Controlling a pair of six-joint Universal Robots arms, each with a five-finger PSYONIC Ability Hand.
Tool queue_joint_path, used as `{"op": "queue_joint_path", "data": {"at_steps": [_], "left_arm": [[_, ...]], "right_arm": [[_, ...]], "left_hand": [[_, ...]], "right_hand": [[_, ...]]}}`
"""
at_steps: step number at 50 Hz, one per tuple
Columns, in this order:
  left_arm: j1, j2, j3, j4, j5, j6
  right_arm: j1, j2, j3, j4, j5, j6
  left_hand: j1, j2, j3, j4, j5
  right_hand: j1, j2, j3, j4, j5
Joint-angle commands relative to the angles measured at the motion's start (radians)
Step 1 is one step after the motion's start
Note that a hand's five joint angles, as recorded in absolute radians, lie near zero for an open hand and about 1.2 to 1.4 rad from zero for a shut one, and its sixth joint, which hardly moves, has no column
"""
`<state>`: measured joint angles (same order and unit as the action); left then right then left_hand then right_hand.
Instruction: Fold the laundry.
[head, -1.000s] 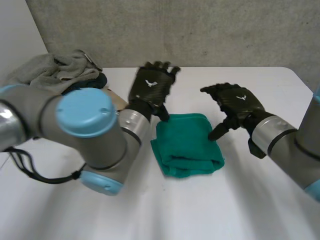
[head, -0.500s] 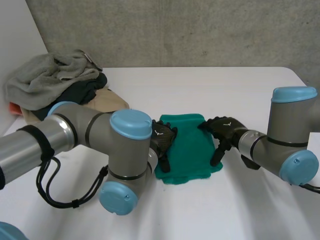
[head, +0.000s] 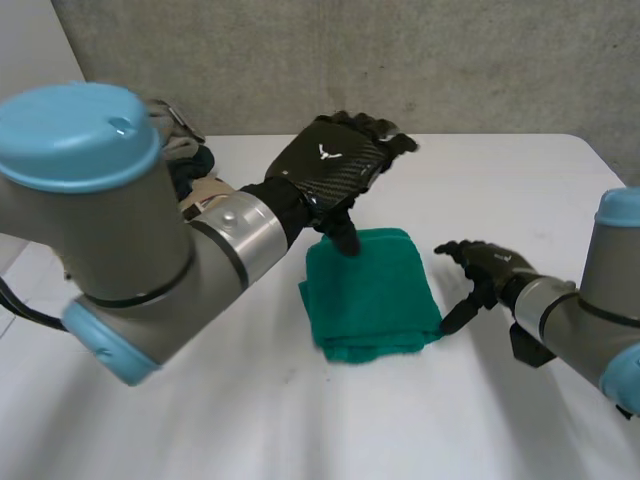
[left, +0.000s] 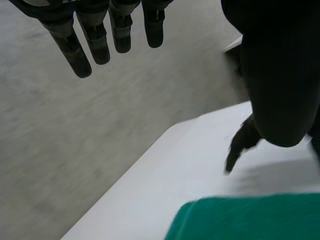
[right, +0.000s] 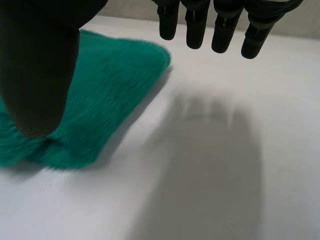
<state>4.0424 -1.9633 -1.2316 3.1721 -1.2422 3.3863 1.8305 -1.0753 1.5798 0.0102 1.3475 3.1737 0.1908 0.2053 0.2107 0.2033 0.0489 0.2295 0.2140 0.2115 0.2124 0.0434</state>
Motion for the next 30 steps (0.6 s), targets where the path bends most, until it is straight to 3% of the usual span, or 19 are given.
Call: {"op": "queue_joint_path", "data": {"at_steps": [1,17,21,22,24,30], "left_arm": [[0.055,0.024,-0.009,-0.064,0.176,-0.094],[0.053,0.024,-0.017,-0.066,0.179,-0.101],[0.053,0.024,-0.017,-0.064,0.181,-0.101],[0.053,0.024,-0.017,-0.064,0.181,-0.101],[0.053,0.024,-0.017,-0.063,0.181,-0.101],[0.052,0.024,-0.014,-0.058,0.181,-0.101]], "right_arm": [[0.019,0.035,0.028,-0.056,-0.056,0.09],[0.124,0.143,-0.034,-0.084,-0.042,0.12],[0.125,0.153,-0.035,-0.107,-0.042,0.121],[0.124,0.155,-0.035,-0.134,-0.041,0.123],[0.119,0.153,-0.037,-0.17,-0.034,0.127],[0.11,0.13,-0.082,-0.282,0.022,0.169]], "left_hand": [[0.005,-0.009,-0.015,-0.007,-0.028],[0.005,-0.009,-0.015,-0.007,-0.028],[0.005,-0.009,-0.015,-0.007,-0.028],[0.005,-0.009,-0.015,-0.007,-0.028],[0.005,-0.009,-0.015,-0.007,-0.028],[0.005,-0.009,-0.015,-0.007,-0.028]], "right_hand": [[-0.055,-0.039,-0.037,-0.038,-0.043],[-0.03,-0.015,-0.012,-0.013,-0.019],[0.383,0.398,0.401,0.4,0.394],[0.77,0.786,0.788,0.788,0.782],[1.165,1.181,1.183,1.182,1.177],[1.167,1.182,1.185,1.184,1.178]]}}
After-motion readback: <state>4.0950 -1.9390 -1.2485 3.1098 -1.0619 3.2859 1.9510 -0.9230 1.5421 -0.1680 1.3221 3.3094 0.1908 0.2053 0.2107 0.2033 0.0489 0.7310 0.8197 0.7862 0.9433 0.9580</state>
